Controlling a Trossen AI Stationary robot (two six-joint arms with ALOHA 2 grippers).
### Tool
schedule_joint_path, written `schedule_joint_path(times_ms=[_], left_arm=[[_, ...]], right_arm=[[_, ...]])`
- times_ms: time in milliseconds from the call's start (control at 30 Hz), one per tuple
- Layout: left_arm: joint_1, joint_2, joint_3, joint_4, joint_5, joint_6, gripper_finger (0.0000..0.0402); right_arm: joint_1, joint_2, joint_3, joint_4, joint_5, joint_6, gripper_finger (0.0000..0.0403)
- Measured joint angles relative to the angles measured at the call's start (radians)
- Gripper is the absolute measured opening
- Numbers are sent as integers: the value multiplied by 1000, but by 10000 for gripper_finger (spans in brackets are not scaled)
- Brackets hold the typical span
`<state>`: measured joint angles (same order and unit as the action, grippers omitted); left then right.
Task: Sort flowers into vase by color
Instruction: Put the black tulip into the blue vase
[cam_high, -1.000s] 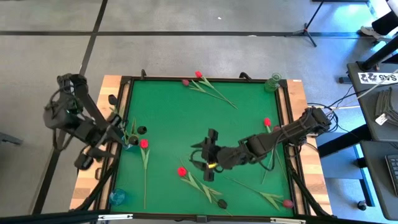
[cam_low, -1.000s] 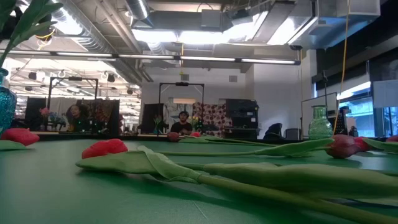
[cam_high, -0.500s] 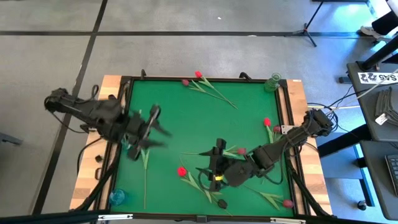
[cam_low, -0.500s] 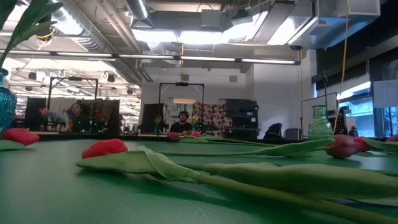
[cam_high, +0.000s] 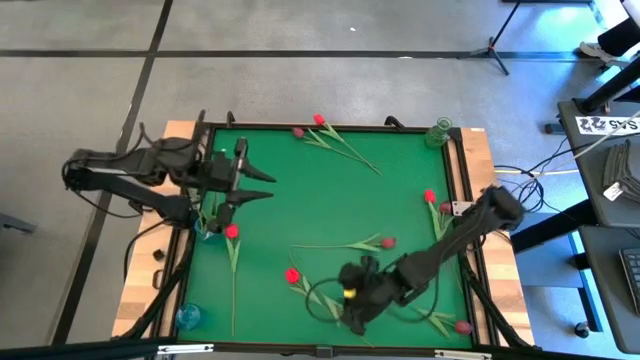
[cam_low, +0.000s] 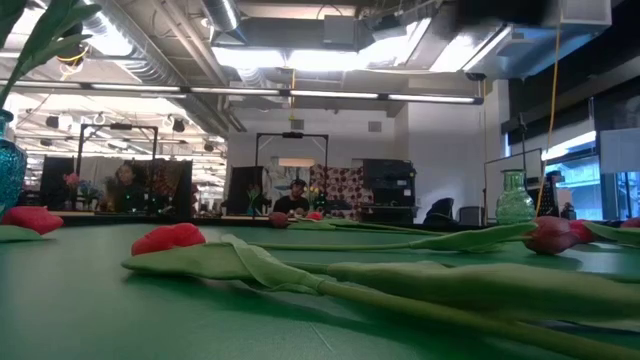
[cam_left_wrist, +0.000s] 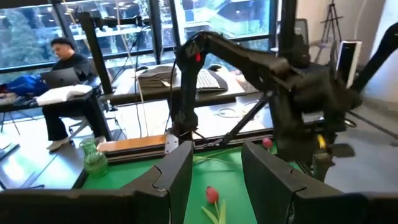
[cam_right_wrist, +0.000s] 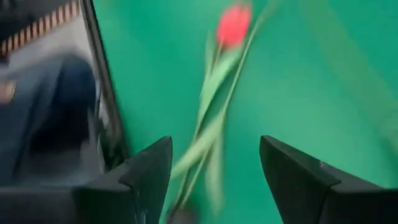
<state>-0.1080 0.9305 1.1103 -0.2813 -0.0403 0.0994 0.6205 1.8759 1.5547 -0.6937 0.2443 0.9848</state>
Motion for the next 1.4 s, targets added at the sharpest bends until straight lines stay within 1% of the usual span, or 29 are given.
schedule_joint_path(times_ms=[133, 233, 333, 467, 533, 633, 700, 833, 900, 1000, 1067, 1200, 1300, 1333, 1400], left_arm=[[-27, -35, 0, -60, -3, -8, 135], [-43, -46, 0, -79, -2, -21, 135], [-54, -43, 1, -84, -3, -34, 135], [-64, -42, 1, -117, -3, -46, 135], [-75, -41, 1, -149, -3, -67, 135], [-90, -41, 1, -180, -2, -105, 135], [-105, -41, 1, -201, -3, -123, 135], [-138, -48, 1, -233, 2, -140, 135], [-155, -47, 1, -257, 1, -143, 135], [-173, -45, 0, -272, 0, -150, 135], [-182, -47, 0, -270, -3, -151, 135], [-191, -47, 0, -272, -22, -151, 135], [-195, -47, 0, -272, -25, -151, 135], [-197, -47, 0, -272, -25, -151, 135], [-204, -47, 0, -273, -25, -152, 135]], right_arm=[[54, 106, -1, -30, -217, 184, 241], [83, 141, -2, -39, -265, 273, 241], [87, 154, -1, -17, -261, 316, 241], [86, 163, 0, -5, -201, 335, 241], [86, 168, -1, -12, -173, 314, 241], [87, 185, -1, 39, -122, 256, 241], [86, 195, -1, 43, -89, 235, 241], [80, 251, -1, 37, -80, 211, 239], [79, 278, 2, 65, -89, 206, 230], [79, 307, 9, 74, -86, 210, 202], [79, 308, 9, 60, -61, 215, 172], [74, 305, 7, 44, -23, 215, 94], [62, 303, 7, 44, -26, 192, 26], [59, 303, 8, 44, -27, 178, 14], [48, 302, 23, 19, -27, 159, 15]])
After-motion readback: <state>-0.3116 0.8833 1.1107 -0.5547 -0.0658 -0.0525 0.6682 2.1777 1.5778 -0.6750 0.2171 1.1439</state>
